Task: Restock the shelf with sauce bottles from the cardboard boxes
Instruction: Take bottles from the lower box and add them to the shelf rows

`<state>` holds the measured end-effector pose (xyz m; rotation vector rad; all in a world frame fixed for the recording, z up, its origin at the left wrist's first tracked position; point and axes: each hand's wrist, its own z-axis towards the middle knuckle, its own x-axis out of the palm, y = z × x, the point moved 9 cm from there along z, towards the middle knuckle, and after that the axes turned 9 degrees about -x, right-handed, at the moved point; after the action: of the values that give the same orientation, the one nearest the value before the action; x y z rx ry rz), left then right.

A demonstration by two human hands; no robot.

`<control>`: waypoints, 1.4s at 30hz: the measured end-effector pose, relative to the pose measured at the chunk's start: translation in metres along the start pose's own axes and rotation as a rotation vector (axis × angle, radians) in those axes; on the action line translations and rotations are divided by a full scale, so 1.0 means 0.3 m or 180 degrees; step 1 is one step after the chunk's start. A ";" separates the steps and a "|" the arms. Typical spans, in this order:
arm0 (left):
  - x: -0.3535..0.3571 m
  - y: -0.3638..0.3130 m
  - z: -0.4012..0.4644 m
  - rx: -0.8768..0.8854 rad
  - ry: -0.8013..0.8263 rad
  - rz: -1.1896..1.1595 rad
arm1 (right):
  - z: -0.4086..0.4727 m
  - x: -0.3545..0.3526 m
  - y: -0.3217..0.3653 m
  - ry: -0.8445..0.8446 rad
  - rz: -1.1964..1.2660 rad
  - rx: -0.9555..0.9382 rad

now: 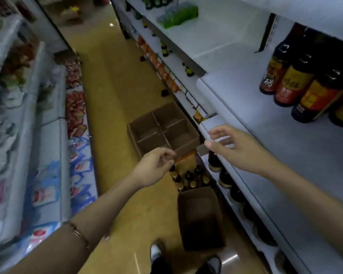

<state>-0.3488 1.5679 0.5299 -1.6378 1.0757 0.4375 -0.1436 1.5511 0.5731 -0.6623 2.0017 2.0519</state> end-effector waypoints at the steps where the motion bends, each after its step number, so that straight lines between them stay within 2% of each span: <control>1: 0.008 -0.001 0.049 0.0019 0.0046 -0.0006 | 0.016 -0.009 -0.024 -0.0070 0.0003 0.0059; 5: 0.049 -0.003 0.224 0.0226 0.0223 0.0025 | 0.073 -0.010 -0.114 -0.0219 -0.0129 0.0247; 11: 0.130 0.012 0.534 0.0604 0.0776 0.0204 | 0.205 0.011 -0.253 -0.0608 -0.0337 0.0579; 17: 0.193 0.145 0.841 0.0984 0.1436 0.0216 | 0.403 0.114 -0.415 -0.1069 -0.0523 0.1111; 21: 0.206 0.234 1.006 0.1074 0.1497 0.0282 | 0.491 0.211 -0.515 -0.1317 -0.0387 0.1495; 26: 0.295 0.320 1.137 0.1080 0.1565 0.0287 | 0.592 0.303 -0.662 -0.1303 -0.0312 0.1589; 30: 0.479 0.469 1.196 0.0903 0.1845 0.0334 | 0.632 0.394 -0.871 -0.1251 -0.0293 0.1746; 36: 0.806 0.750 1.282 0.0700 0.2250 0.0909 | 0.674 0.610 -1.225 -0.0748 -0.0431 0.1936; 39: 0.951 0.849 1.338 0.0864 0.2248 0.0987 | 0.691 0.725 -1.429 -0.0371 -0.0630 0.1916; 42: 1.113 0.934 1.394 0.1120 0.2368 0.1074 | 0.696 0.811 -1.629 -0.0233 -0.0762 0.1969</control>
<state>-0.3062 1.8006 -0.0260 -1.3153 1.8763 -0.1787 -0.1786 1.7476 0.0239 -0.6365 2.2133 1.2044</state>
